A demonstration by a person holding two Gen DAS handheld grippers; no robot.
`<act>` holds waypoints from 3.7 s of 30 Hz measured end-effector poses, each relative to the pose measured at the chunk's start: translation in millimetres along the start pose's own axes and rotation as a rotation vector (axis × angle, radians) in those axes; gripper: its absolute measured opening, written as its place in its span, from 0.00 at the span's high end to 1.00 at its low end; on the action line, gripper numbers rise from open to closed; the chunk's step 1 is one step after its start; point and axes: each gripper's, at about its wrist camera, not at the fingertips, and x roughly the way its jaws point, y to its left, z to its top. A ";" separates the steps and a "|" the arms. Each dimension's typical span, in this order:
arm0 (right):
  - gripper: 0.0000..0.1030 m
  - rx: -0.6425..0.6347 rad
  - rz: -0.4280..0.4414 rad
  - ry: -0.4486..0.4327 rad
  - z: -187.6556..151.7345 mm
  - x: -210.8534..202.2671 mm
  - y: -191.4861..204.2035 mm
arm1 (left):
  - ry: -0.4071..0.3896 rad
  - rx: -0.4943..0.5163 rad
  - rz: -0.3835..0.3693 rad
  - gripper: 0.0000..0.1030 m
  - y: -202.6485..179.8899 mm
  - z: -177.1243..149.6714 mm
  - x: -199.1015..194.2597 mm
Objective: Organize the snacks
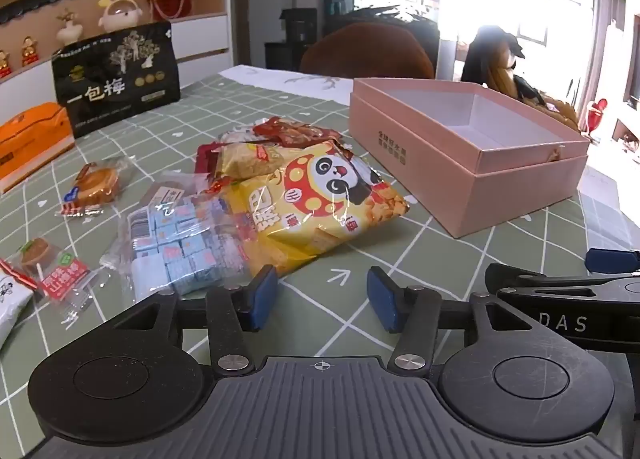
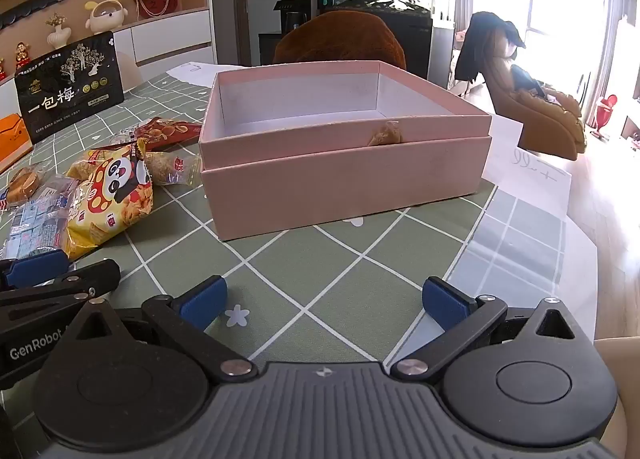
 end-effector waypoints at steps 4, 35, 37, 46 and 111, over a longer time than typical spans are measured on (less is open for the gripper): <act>0.00 0.000 0.000 0.001 0.0 0.0 0.0 | 0.001 0.003 0.002 0.44 1.1 0.0 0.2; 0.00 -0.003 0.004 0.000 0.2 0.2 -0.7 | 0.000 0.010 0.008 0.45 -0.2 -0.2 0.0; 0.00 -0.003 0.004 0.000 0.1 0.3 -0.7 | 0.000 0.010 0.008 0.45 -0.2 -0.2 0.0; 0.00 -0.002 0.003 0.000 0.2 -0.1 -1.2 | 0.000 0.010 0.008 0.45 -0.2 -0.2 0.0; 0.00 -0.068 0.063 0.266 27.3 1.6 4.0 | -0.038 -0.119 0.134 0.57 113.5 30.6 -78.2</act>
